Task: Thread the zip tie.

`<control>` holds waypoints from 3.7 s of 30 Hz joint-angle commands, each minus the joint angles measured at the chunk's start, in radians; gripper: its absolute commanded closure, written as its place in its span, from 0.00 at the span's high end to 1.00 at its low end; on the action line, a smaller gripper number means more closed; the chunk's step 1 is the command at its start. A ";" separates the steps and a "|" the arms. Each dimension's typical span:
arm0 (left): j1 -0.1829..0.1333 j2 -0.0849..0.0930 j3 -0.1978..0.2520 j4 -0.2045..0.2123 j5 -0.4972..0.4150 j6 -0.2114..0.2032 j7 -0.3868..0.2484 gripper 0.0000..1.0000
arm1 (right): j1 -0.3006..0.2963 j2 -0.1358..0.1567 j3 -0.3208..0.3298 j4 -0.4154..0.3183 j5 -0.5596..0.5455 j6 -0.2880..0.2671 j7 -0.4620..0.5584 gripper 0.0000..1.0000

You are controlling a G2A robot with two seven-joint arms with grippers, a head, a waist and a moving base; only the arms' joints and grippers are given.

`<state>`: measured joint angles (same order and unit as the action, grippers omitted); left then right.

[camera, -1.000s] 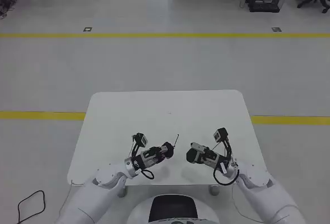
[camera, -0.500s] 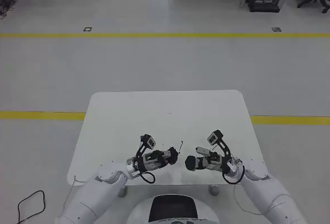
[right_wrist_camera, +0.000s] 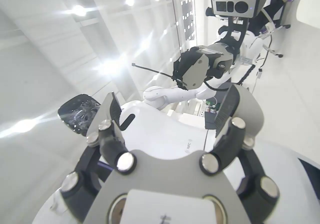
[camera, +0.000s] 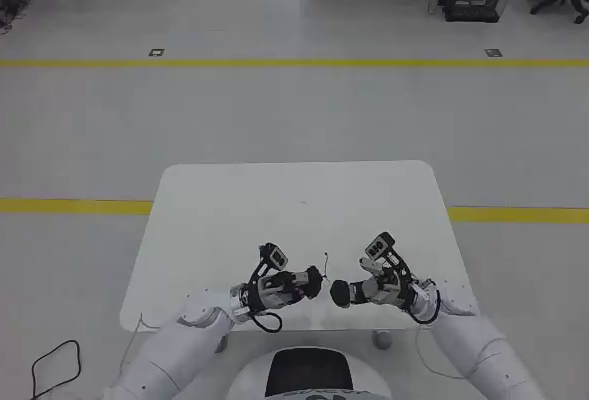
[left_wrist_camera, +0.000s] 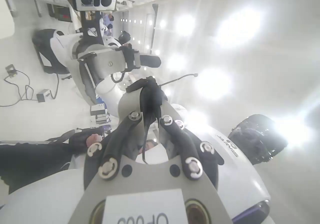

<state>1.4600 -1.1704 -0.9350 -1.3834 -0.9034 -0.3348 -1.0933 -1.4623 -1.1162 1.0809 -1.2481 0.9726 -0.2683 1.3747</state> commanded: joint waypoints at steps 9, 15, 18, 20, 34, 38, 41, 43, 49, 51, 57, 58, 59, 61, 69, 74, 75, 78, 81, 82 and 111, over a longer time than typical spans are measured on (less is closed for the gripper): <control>-0.014 -0.005 0.020 0.006 -0.009 0.002 -0.005 0.00 | 0.015 -0.008 -0.025 0.001 0.026 0.021 -0.009 1.00; -0.010 -0.010 0.033 0.004 -0.050 -0.004 -0.015 0.00 | 0.003 -0.012 -0.029 -0.010 0.047 0.040 0.011 1.00; -0.013 -0.012 0.036 0.011 -0.067 -0.005 -0.020 0.00 | 0.007 -0.015 -0.035 -0.002 0.055 0.043 0.015 0.89; -0.014 -0.013 0.036 0.014 -0.086 -0.005 -0.026 0.00 | 0.008 -0.016 -0.038 -0.002 0.056 0.041 0.015 0.70; -0.021 -0.024 0.038 0.041 -0.120 -0.005 -0.045 0.00 | 0.011 -0.010 -0.052 -0.007 0.065 0.031 0.015 0.31; -0.021 -0.026 0.036 0.042 -0.115 -0.005 -0.044 0.00 | 0.012 -0.008 -0.059 -0.012 0.067 0.027 0.015 0.31; -0.021 -0.027 0.035 0.044 -0.110 -0.005 -0.043 0.00 | 0.013 -0.006 -0.063 -0.013 0.068 0.025 0.015 0.27; -0.020 -0.027 0.035 0.044 -0.108 -0.005 -0.042 0.00 | 0.015 -0.005 -0.066 -0.013 0.069 0.023 0.015 0.25; -0.020 -0.028 0.035 0.046 -0.106 -0.005 -0.044 0.00 | 0.016 -0.002 -0.069 -0.010 0.071 0.013 0.015 0.18; -0.019 -0.028 0.037 0.047 -0.106 -0.005 -0.045 0.00 | 0.017 -0.001 -0.070 -0.009 0.071 0.011 0.015 0.17; -0.019 -0.027 0.039 0.048 -0.103 -0.002 -0.048 0.00 | 0.019 0.000 -0.073 -0.005 0.072 0.007 0.015 0.15; -0.019 -0.027 0.040 0.047 -0.102 -0.001 -0.048 0.00 | 0.020 0.000 -0.074 -0.004 0.072 0.007 0.015 0.15; -0.019 -0.027 0.041 0.046 -0.101 -0.001 -0.048 0.00 | 0.020 0.000 -0.074 -0.004 0.073 0.007 0.015 0.15; -0.019 -0.027 0.041 0.045 -0.100 0.000 -0.049 0.00 | 0.021 0.001 -0.075 -0.002 0.072 0.006 0.015 0.14; -0.019 -0.026 0.044 0.040 -0.094 0.004 -0.046 0.00 | 0.022 0.001 -0.077 0.002 0.068 0.003 0.015 0.12; -0.018 -0.024 0.044 0.040 -0.089 0.007 -0.040 0.00 | 0.024 0.001 -0.078 0.003 0.066 0.002 0.015 0.11; -0.018 -0.024 0.044 0.040 -0.089 0.007 -0.039 0.00 | 0.024 0.001 -0.079 0.003 0.066 0.002 0.015 0.12; -0.018 -0.024 0.045 0.040 -0.087 0.008 -0.038 0.00 | 0.025 0.001 -0.079 0.003 0.066 0.002 0.015 0.12; -0.018 -0.023 0.046 0.040 -0.084 0.009 -0.036 0.00 | 0.024 0.001 -0.079 0.004 0.066 0.001 0.015 0.12; -0.018 -0.023 0.046 0.040 -0.083 0.010 -0.035 0.00 | 0.024 0.001 -0.079 0.004 0.066 0.001 0.015 0.11; -0.021 -0.019 0.051 0.035 -0.081 0.013 -0.035 0.00 | 0.026 -0.002 -0.076 0.012 0.066 0.005 0.015 0.13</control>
<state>1.4393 -1.1895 -0.8840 -1.3485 -0.9841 -0.3223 -1.1277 -1.4365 -1.1179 1.0050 -1.2359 1.0396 -0.2638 1.3900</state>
